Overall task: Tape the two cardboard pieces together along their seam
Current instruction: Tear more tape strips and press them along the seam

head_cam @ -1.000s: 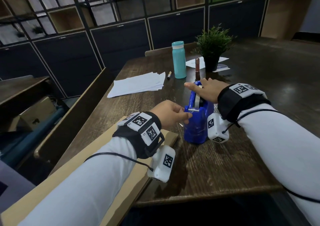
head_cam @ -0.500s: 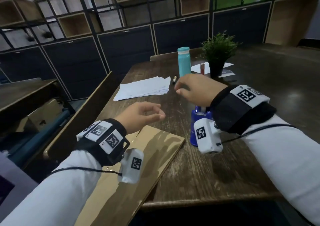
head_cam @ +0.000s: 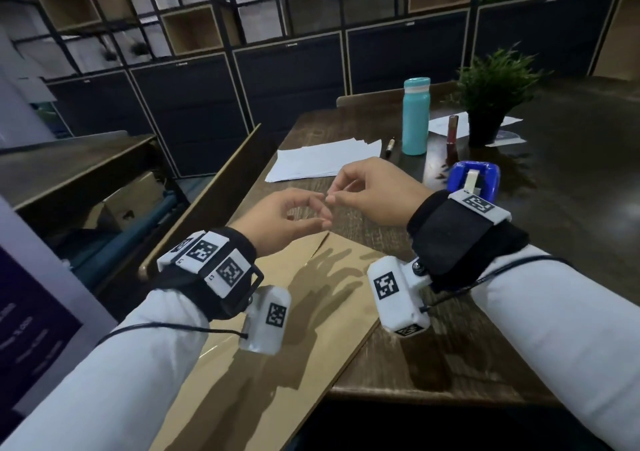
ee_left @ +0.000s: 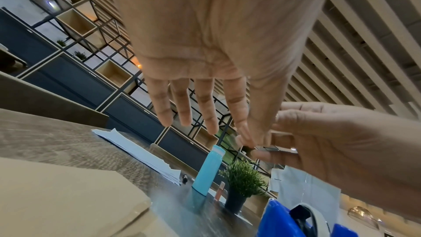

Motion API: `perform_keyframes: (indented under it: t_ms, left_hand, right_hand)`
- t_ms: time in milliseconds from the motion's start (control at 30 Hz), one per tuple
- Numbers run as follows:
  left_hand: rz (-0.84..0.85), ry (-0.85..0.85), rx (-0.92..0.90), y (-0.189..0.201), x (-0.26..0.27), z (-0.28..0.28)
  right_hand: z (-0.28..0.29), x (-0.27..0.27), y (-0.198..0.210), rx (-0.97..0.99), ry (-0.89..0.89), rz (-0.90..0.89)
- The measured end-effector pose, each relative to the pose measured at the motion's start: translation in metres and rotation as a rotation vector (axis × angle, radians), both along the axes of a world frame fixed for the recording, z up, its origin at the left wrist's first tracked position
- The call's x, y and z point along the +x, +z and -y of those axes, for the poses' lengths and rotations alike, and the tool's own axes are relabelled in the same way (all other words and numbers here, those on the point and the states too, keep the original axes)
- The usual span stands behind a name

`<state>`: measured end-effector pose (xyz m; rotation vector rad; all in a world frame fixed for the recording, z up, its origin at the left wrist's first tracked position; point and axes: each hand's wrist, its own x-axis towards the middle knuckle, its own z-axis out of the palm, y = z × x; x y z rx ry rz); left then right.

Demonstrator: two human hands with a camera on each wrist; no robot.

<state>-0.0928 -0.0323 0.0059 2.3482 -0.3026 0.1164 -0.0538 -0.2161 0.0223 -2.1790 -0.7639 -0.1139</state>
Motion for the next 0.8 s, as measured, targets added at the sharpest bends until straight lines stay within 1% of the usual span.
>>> perform_keyframes:
  t_ms: [133, 233, 367, 433, 467, 533, 667, 800]
  left_hand:
    - [0.002, 0.041, 0.016, -0.006, 0.001, -0.009]
    - [-0.037, 0.06, -0.033, -0.007, 0.0, -0.014]
    - [-0.074, 0.092, -0.048, -0.006, 0.004, -0.022]
    - [-0.112, 0.103, -0.064, -0.005, 0.008, -0.027]
    - [-0.133, 0.12, -0.038, -0.005, 0.011, -0.031]
    - [-0.183, 0.154, 0.071, -0.006, 0.018, -0.037]
    - [-0.305, 0.135, 0.389, -0.007, 0.026, -0.039]
    - [-0.357, 0.101, 0.537, -0.008, 0.03, -0.033]
  right_hand:
    - [-0.011, 0.0, -0.005, -0.031, -0.015, 0.087]
    - [-0.018, -0.001, -0.008, -0.05, -0.012, 0.165]
    - [-0.025, -0.002, -0.012, -0.092, 0.011, 0.295]
    - [-0.029, -0.004, -0.013, -0.062, 0.02, 0.317]
    - [-0.03, -0.005, -0.014, -0.029, 0.015, 0.305]
    - [-0.031, -0.003, -0.016, 0.013, -0.016, 0.236]
    - [-0.028, 0.01, -0.025, -0.004, -0.102, 0.031]
    - [-0.027, 0.021, -0.034, 0.027, -0.099, -0.169]
